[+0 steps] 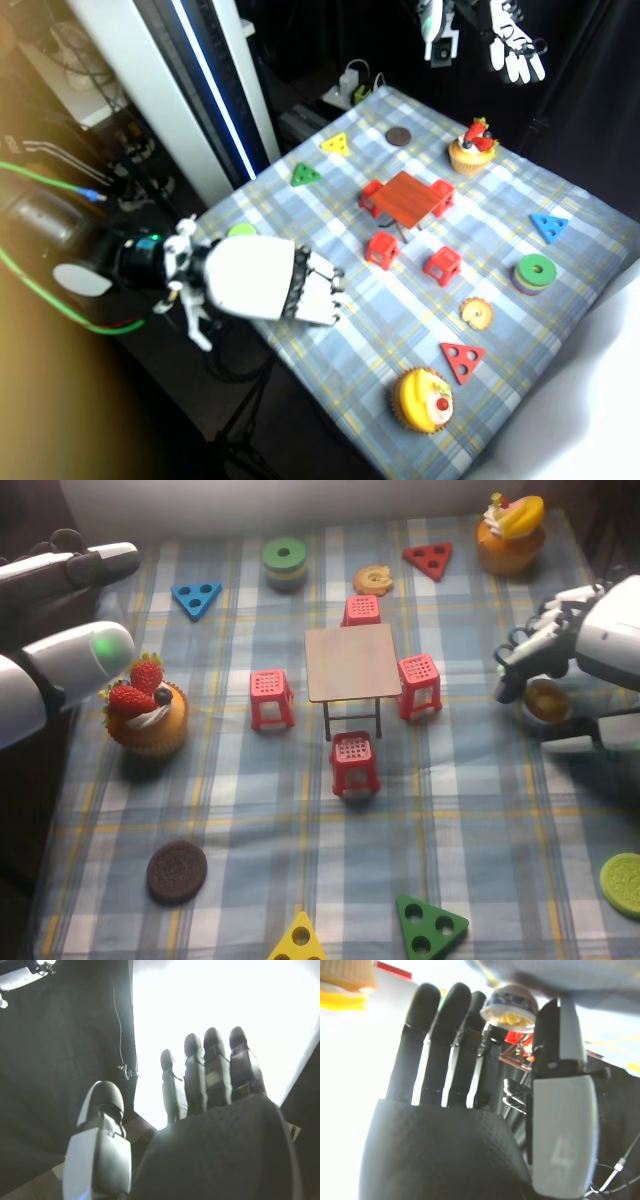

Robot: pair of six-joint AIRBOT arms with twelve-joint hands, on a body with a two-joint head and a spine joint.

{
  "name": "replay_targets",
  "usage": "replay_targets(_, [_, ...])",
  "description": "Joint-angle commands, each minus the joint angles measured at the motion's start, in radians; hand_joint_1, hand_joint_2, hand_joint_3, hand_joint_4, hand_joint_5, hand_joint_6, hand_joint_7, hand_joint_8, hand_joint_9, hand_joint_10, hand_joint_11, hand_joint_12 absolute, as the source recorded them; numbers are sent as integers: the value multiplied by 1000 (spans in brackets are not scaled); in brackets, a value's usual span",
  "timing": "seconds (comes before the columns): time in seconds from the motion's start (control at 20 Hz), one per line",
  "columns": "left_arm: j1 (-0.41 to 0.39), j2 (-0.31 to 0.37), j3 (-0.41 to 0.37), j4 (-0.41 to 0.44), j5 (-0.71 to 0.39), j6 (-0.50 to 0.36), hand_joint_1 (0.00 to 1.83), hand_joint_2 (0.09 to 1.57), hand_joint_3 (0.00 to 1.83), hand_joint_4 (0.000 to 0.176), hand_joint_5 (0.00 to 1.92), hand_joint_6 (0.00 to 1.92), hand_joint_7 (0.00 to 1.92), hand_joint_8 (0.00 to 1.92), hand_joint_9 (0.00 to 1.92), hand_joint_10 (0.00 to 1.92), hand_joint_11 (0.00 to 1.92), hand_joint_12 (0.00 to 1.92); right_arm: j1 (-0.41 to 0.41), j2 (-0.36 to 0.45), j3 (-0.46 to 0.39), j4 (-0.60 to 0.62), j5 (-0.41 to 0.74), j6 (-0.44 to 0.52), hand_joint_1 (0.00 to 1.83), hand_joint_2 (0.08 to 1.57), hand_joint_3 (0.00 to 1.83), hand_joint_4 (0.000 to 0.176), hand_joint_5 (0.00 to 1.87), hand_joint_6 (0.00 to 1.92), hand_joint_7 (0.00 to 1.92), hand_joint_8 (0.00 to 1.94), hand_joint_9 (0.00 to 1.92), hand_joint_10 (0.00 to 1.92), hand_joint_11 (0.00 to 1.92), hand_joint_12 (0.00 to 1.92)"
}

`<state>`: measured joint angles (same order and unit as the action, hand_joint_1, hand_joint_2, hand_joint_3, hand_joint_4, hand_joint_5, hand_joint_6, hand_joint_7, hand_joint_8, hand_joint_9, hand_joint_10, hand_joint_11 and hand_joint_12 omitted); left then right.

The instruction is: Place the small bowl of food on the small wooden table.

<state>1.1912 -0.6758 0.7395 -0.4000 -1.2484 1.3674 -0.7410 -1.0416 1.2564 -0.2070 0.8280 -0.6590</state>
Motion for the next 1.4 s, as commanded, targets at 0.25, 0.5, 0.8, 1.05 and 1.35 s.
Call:
replay_targets(0.25, [-9, -2, 5, 9, -122, -9, 353, 1144, 0, 153, 451, 1, 399, 7, 264, 4, 0, 238, 98, -30, 12, -16, 142, -3, 1230, 1146, 1, 0, 837, 1024, 995, 1157, 860, 1133, 733, 1477])
replay_targets(0.5, [-9, -3, 8, 9, -118, -9, 371, 1139, 0, 141, 453, 1, 390, 1, 257, 0, 0, 296, 191, -71, 31, -72, 142, -3, 1161, 1123, 0, 0, 943, 1056, 653, 1486, 594, 1609, 537, 1758])
replay_targets(0.8, [-10, -5, 11, 9, -109, -10, 367, 1148, 1, 145, 415, 1, 361, 1, 231, 0, 0, 265, 252, -125, 54, -97, 141, -2, 1203, 1150, 0, 22, 880, 1151, 951, 1123, 856, 1284, 771, 1605])
replay_targets(1.05, [-11, -6, 13, 9, -106, -11, 393, 1131, 0, 160, 435, 2, 362, 0, 247, 2, 0, 299, 260, -176, 77, -97, 128, 13, 1349, 1078, 0, 0, 961, 1055, 1089, 806, 988, 1048, 791, 1405])
replay_targets(1.35, [-14, -9, 16, 9, -100, -13, 392, 1135, 0, 176, 396, 2, 339, 6, 241, 5, 0, 328, 267, -208, 95, -105, 108, 20, 1234, 1098, 1, 30, 982, 1014, 1029, 933, 894, 1058, 715, 1463])
